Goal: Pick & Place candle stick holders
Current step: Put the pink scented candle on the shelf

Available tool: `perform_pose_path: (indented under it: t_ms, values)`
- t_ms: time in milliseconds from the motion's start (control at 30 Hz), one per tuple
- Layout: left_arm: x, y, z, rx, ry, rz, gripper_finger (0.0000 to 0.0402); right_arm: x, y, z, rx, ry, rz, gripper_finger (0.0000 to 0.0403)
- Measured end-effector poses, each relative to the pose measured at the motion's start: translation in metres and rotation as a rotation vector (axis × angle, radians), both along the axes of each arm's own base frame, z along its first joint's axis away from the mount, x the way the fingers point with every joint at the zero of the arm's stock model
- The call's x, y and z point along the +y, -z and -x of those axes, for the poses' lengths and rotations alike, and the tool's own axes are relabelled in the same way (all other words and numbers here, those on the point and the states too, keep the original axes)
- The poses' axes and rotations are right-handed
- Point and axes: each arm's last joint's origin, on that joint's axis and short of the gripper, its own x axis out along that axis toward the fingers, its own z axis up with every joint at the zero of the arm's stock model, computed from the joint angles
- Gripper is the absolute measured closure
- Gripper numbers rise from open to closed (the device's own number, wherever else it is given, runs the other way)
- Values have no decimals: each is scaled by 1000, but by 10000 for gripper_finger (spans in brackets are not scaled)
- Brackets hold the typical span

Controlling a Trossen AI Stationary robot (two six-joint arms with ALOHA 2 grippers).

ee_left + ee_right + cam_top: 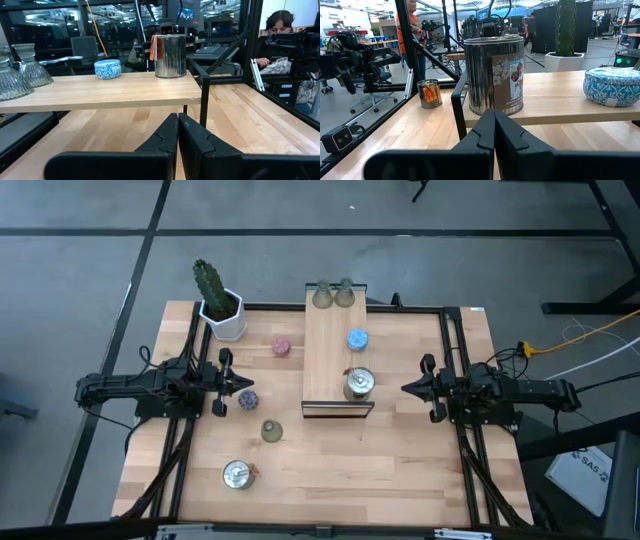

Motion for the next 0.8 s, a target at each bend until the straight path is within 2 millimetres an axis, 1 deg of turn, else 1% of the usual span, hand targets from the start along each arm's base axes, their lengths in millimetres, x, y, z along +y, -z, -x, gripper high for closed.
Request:
perform_pose_path:
  t_ms: [233, 667, 800]
  values:
    - [1, 0, 0, 0, -30, 1, 395, 0, 0, 0, 0, 0, 0, 400]
    - [1, 0, 0, -1, -32, 1, 395, 0, 0, 0, 0, -1, 0, 399]
    - [1, 0, 0, -2, -31, 34, 395, 0, 0, 0, 0, -2, 0, 398]
